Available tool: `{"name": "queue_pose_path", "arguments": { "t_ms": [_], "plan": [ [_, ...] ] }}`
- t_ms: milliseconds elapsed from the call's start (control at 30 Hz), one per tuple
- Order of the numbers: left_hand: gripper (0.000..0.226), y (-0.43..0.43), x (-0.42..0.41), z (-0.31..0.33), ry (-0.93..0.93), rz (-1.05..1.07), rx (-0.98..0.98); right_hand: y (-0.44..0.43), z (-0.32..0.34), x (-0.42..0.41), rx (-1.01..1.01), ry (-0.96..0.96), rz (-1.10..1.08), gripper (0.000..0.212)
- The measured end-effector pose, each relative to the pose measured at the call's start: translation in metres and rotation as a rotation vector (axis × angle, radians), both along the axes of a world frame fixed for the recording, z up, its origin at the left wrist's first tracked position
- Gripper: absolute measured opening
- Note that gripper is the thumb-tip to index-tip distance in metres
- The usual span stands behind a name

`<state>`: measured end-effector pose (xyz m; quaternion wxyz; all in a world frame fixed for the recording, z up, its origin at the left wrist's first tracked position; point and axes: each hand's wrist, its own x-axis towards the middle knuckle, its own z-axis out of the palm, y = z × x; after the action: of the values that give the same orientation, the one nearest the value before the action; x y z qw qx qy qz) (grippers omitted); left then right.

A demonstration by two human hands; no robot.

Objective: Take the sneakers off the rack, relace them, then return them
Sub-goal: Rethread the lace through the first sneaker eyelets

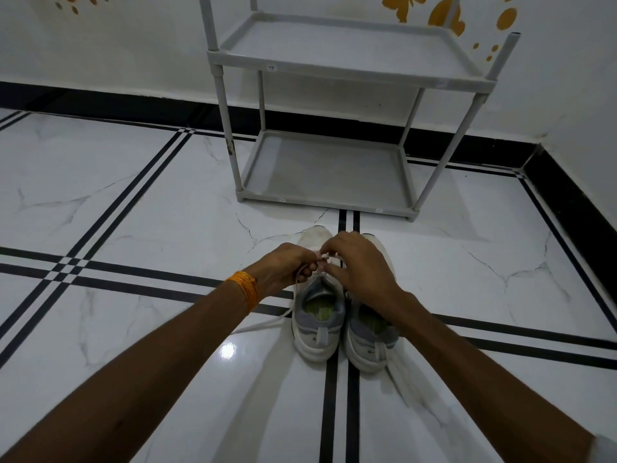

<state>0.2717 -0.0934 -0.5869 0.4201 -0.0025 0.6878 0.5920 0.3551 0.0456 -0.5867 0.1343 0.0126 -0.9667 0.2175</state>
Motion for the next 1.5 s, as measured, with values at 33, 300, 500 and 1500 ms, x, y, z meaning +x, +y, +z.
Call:
{"name": "queue_pose_path", "arguments": {
  "t_ms": [33,300,500,1500],
  "plan": [
    [0.013,0.0,0.0,0.0,0.011,0.007,-0.005,0.0,0.003,-0.001,0.031,0.001,0.022,0.016],
    [0.016,-0.005,-0.002,0.002,0.138,0.004,-0.052,0.019,0.003,-0.003,-0.078,-0.054,0.048,0.019],
    [0.014,-0.042,-0.003,-0.03,0.371,0.044,-0.157,0.055,-0.022,0.029,0.148,-0.316,-0.03,0.015],
    [0.02,-0.047,0.016,-0.074,0.559,0.416,-0.389,0.031,-0.033,0.037,0.551,-0.43,-0.116,0.038]
  ]
}}
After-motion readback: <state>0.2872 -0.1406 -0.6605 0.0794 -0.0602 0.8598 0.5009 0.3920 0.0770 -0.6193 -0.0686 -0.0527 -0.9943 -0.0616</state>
